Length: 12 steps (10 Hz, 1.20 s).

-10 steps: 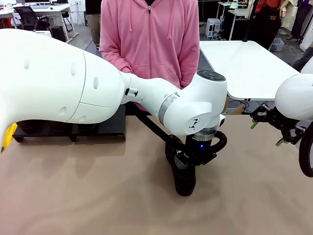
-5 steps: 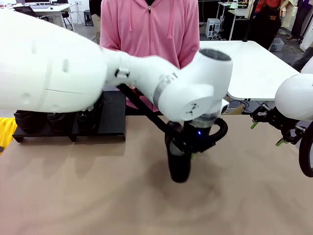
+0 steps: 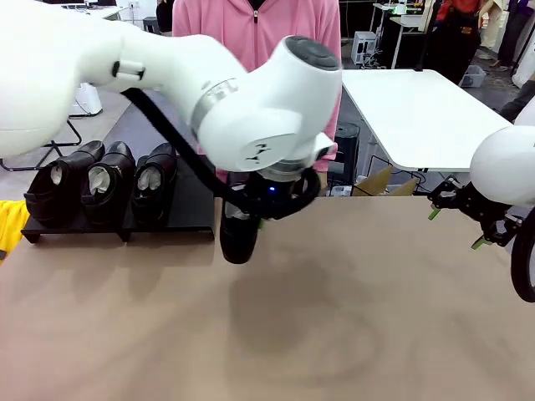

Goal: Organize the shoes by placing them on the stand.
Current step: Place the Shoe from the middle of the table onto the Shoes Stand.

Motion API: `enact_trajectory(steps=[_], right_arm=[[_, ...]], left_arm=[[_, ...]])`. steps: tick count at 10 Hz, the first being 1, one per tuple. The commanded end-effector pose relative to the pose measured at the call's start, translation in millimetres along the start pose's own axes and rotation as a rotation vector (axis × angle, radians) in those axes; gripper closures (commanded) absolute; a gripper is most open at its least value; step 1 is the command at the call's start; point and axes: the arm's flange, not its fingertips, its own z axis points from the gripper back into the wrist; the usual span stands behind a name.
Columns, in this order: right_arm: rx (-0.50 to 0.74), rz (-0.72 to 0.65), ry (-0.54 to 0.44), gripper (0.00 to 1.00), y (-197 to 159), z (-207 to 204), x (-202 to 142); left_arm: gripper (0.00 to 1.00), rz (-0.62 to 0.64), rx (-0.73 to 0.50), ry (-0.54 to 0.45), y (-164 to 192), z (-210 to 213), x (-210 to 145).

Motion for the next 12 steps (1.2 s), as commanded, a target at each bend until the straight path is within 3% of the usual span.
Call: enact_trajectory(steps=[1, 2, 5, 8, 12], right_arm=[[0.006, 0.01, -0.008, 0.0, 0, 2, 1], [0.006, 0.01, -0.008, 0.0, 0, 2, 1], [0.006, 0.01, -0.008, 0.0, 0, 2, 1], [0.006, 0.01, -0.008, 0.0, 0, 2, 1], [0.006, 0.01, -0.008, 0.0, 0, 2, 1]], left_arm=[[1.0, 0.087, -0.102, 0.015, 13, -5, -11], [1.0, 0.0, 0.0, 0.0, 0, 0, 0], [1.0, 0.024, -0.027, 0.016, 5, -12, 1], [1.0, 0.051, 0.025, -0.14, 41, -9, 24], [1.0, 0.081, 0.051, -0.209, 81, -22, 58]])
